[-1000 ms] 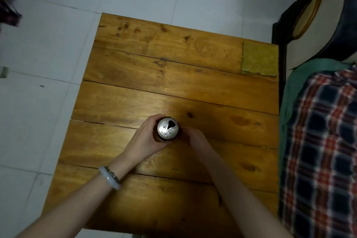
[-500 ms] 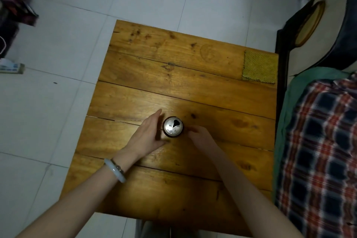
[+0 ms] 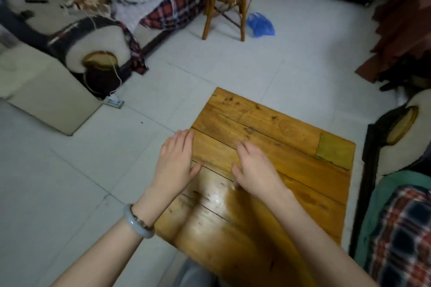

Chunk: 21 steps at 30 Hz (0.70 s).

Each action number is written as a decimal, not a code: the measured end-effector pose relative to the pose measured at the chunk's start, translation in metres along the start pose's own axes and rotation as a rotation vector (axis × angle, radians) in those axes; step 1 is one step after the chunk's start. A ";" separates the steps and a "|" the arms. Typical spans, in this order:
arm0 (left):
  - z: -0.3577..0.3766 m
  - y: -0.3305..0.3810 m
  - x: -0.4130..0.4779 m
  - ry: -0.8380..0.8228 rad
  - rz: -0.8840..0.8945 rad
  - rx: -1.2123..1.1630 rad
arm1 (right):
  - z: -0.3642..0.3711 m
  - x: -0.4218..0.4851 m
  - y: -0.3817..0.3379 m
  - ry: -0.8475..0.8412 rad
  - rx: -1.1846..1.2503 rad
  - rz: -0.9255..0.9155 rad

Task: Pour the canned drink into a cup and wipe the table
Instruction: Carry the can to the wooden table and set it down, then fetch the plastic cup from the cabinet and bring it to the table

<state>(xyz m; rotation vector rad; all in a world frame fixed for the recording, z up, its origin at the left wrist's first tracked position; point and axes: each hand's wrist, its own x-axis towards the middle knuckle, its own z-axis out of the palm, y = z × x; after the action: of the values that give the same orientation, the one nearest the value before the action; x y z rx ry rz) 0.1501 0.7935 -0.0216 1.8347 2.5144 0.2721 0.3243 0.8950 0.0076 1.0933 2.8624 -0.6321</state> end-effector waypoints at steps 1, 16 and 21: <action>-0.011 -0.004 -0.008 0.034 -0.020 0.036 | -0.005 0.001 -0.014 0.032 -0.020 -0.057; -0.112 -0.142 -0.176 0.193 -0.499 0.220 | 0.025 0.031 -0.258 0.097 -0.226 -0.702; -0.131 -0.217 -0.228 0.220 -0.572 0.243 | 0.057 0.045 -0.359 0.090 -0.238 -0.802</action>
<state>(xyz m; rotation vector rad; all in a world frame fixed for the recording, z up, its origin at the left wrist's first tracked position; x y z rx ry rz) 0.0005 0.4962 0.0545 1.0971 3.2042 0.1615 0.0527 0.6605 0.0791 -0.0965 3.2783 -0.2170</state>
